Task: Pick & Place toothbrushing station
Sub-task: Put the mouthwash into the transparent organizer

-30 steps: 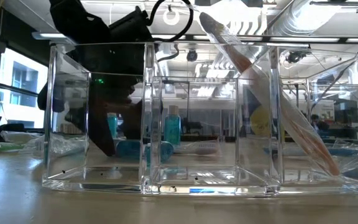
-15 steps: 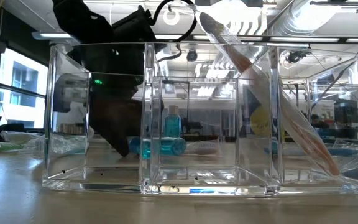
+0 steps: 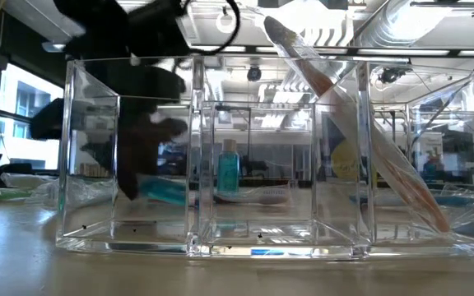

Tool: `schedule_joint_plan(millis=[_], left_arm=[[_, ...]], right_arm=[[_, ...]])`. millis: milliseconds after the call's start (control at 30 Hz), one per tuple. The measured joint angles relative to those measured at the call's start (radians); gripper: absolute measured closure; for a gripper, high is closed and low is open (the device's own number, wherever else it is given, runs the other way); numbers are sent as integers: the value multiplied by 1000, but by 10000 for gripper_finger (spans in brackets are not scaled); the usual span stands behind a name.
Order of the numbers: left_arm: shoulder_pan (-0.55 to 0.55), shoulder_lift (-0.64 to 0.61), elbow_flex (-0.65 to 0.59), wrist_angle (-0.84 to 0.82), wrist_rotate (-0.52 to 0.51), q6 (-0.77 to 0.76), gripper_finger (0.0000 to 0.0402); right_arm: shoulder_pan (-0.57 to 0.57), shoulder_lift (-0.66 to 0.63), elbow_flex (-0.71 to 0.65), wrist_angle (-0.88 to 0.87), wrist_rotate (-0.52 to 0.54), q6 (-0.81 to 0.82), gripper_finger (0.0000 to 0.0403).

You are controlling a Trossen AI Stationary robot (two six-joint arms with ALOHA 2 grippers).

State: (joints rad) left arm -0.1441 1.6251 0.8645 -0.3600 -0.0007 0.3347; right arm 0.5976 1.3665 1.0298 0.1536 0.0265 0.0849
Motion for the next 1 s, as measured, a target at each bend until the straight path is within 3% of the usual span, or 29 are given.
schedule_joint_plan(millis=[233,567,667,833,1000], left_arm=[[-114,-70,107,-279,-262,-35,307],[-354,-77,320,-646,-652,-89,307],[-419,-78,368,-669,-730,-99,307],[-494,-78,422,-672,-801,-78,307],[-536,-78,462,-679,-861,-70,307]], right_arm=[[0,0,0,0,0,0,315],[0,0,0,-1,3,16,315],[0,0,0,-3,98,77,315],[-9,-2,0,-19,349,216,315],[-47,-5,0,-16,366,228,309]])
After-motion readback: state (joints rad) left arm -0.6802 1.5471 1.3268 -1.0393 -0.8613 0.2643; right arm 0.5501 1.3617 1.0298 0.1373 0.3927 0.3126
